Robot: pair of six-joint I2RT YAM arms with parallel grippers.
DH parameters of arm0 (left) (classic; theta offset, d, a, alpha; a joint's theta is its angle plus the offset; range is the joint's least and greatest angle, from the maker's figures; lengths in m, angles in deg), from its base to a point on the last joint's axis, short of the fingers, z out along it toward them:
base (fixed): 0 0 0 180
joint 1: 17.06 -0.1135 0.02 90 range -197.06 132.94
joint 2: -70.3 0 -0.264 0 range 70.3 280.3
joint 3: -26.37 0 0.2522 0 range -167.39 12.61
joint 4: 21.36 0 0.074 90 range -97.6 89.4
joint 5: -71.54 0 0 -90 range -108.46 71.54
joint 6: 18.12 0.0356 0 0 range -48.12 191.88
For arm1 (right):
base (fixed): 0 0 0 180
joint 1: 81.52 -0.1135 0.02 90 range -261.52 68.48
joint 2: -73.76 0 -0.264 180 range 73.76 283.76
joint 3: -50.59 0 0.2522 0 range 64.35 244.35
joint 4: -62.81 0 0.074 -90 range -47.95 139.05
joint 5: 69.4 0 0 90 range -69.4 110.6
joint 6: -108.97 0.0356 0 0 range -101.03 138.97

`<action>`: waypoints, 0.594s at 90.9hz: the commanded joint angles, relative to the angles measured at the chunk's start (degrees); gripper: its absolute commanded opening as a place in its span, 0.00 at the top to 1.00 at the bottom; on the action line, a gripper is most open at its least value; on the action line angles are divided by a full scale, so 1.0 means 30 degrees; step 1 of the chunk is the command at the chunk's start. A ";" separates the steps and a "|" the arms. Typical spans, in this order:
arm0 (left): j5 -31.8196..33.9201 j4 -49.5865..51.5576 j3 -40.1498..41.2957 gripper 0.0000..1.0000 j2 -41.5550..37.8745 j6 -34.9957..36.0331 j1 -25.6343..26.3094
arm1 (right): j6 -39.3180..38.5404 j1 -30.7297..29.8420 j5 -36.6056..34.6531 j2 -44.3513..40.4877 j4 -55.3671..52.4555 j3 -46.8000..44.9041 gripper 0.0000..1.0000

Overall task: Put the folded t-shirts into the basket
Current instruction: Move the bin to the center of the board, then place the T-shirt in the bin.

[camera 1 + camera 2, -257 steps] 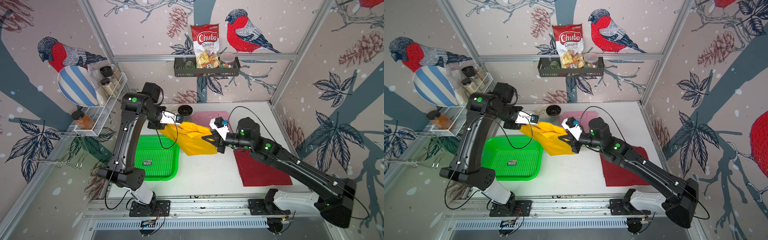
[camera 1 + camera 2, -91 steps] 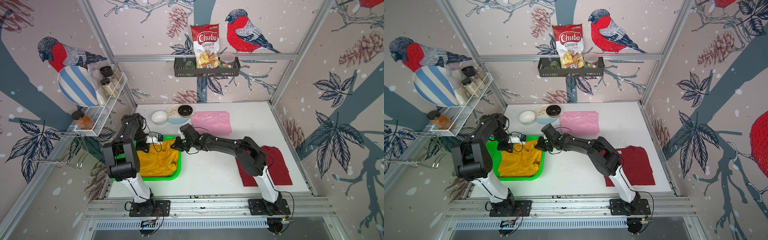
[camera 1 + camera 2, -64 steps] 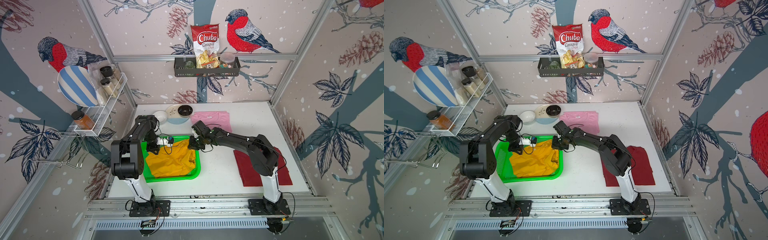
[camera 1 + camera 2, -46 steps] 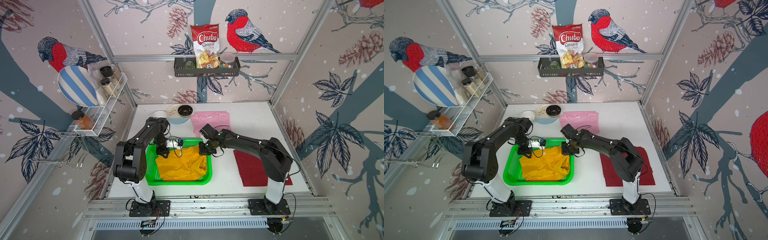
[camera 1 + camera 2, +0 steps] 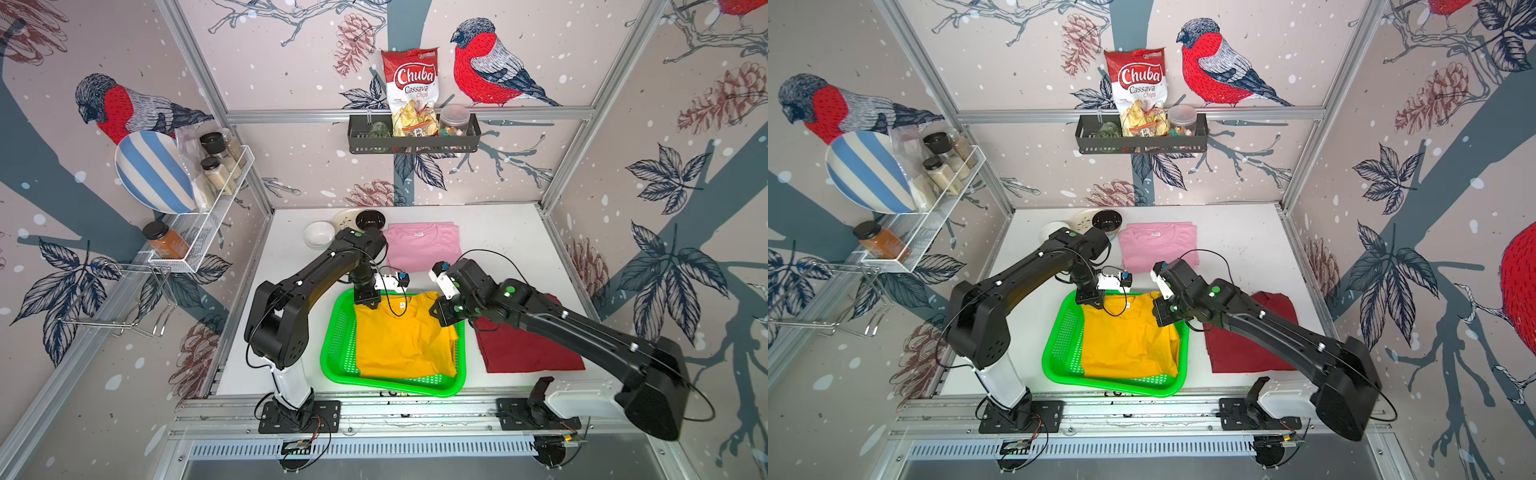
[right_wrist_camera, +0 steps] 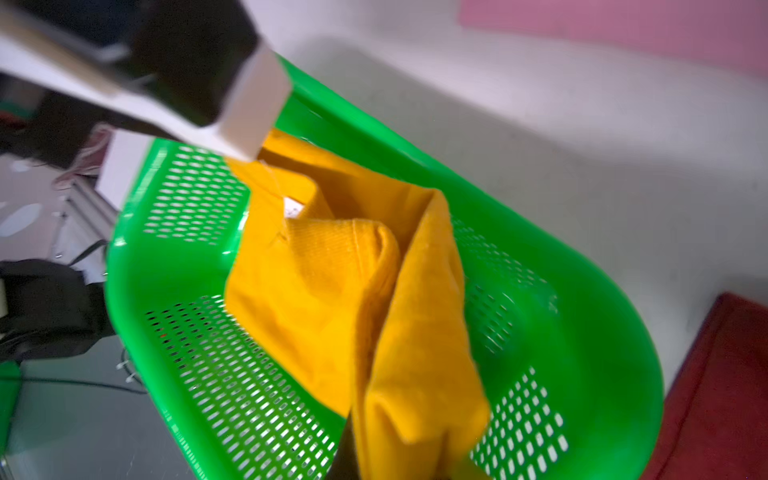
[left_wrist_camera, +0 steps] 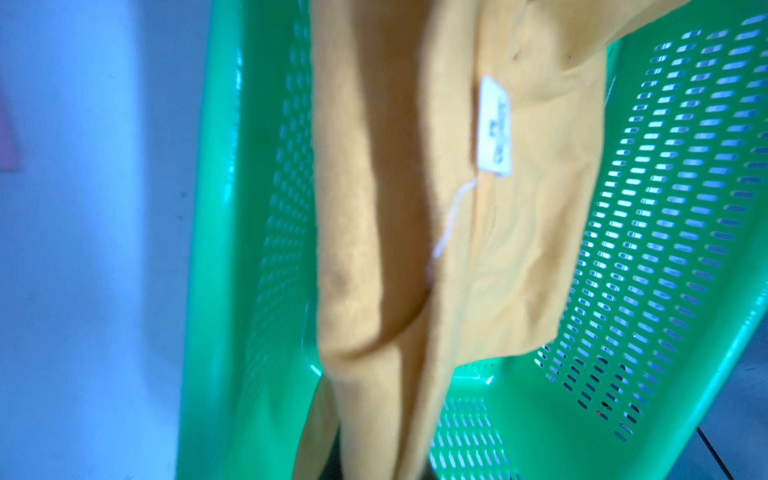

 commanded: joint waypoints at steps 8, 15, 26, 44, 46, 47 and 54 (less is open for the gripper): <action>0.0079 0.4616 -0.1906 1.00 -0.2940 0.1528 0.0062 | -0.3336 -0.1113 0.0610 -0.3355 0.3191 -0.0712 1.00; 0.0550 0.5714 -0.2476 1.00 -0.4277 0.1851 0.0062 | -0.3812 -0.1705 0.0291 -0.4497 0.3447 -0.0624 1.00; 0.1330 0.7780 -0.4101 1.00 -0.6035 0.2264 0.0062 | -0.3997 -0.3254 -0.0318 -0.5302 0.3533 0.0039 1.00; 0.1851 0.9958 -0.6041 1.00 -0.8004 0.2327 0.0004 | -0.1380 -0.6246 -0.1868 -0.4873 0.4554 0.0972 1.00; 0.1815 1.0005 -0.6159 1.00 -0.8159 0.2163 0.0004 | -0.0798 -0.6580 -0.2213 -0.4854 0.4806 0.0805 1.00; 0.1790 1.0013 -0.6183 1.00 -0.8223 0.2092 0.0004 | -0.0408 -0.6772 -0.2373 -0.4865 0.5038 0.0704 1.00; 0.1412 1.0025 -0.6408 1.00 -0.8663 0.1789 0.0004 | 0.2034 -0.7549 -0.3174 -0.4884 0.6239 -0.0157 1.00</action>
